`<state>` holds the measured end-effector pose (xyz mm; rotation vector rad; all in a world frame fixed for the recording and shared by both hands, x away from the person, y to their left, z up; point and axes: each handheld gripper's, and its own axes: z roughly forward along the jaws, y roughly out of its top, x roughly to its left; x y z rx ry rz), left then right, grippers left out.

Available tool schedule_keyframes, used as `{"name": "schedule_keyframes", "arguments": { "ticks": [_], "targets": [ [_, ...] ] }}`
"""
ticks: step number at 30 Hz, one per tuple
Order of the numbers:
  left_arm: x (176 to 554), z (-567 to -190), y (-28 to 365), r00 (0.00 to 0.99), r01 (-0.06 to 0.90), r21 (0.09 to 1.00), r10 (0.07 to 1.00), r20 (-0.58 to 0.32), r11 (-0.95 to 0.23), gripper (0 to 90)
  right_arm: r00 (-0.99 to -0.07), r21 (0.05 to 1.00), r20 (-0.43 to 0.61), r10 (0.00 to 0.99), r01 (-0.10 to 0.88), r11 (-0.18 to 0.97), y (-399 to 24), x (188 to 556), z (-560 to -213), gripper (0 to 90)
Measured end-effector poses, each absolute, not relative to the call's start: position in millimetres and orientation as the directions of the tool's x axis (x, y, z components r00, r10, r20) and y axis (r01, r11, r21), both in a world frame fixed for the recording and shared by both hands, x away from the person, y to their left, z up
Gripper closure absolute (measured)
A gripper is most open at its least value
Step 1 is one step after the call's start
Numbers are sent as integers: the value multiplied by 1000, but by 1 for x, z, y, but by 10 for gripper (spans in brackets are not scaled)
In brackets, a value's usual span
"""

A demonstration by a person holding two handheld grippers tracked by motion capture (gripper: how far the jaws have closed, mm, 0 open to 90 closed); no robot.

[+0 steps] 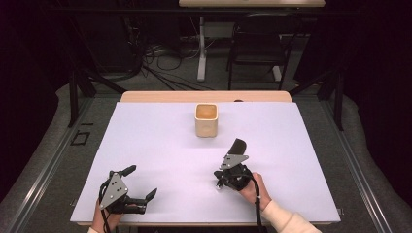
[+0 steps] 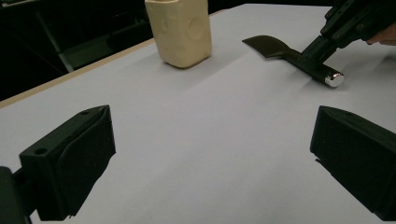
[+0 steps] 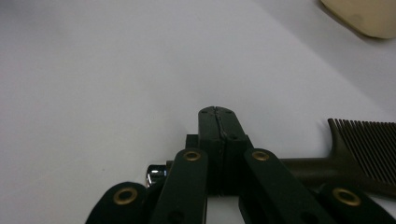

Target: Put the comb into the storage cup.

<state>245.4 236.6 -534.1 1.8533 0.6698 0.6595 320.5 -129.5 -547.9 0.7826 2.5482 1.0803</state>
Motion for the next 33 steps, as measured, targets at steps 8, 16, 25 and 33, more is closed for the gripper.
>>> {"name": "schedule_keyframes", "arguments": {
  "ticks": [8, 16, 25, 33],
  "targets": [
    [245, -534, 237, 694, 151, 931, 706, 140, -332, 1, -820, 704, -12, 573, 400, 587, -136, 321, -547, 900],
    [245, -534, 237, 693, 149, 932, 707, 139, -330, 1, -811, 692, 4, 585, 425, 584, -144, 318, -545, 900],
    [245, -534, 238, 693, 150, 932, 708, 140, -330, 1, -802, 679, 11, 597, 444, 584, -152, 316, -544, 900],
    [245, -534, 238, 692, 149, 932, 708, 141, -331, 1, -804, 663, 17, 594, 454, 595, -154, 314, -543, 900]
  ]
}}
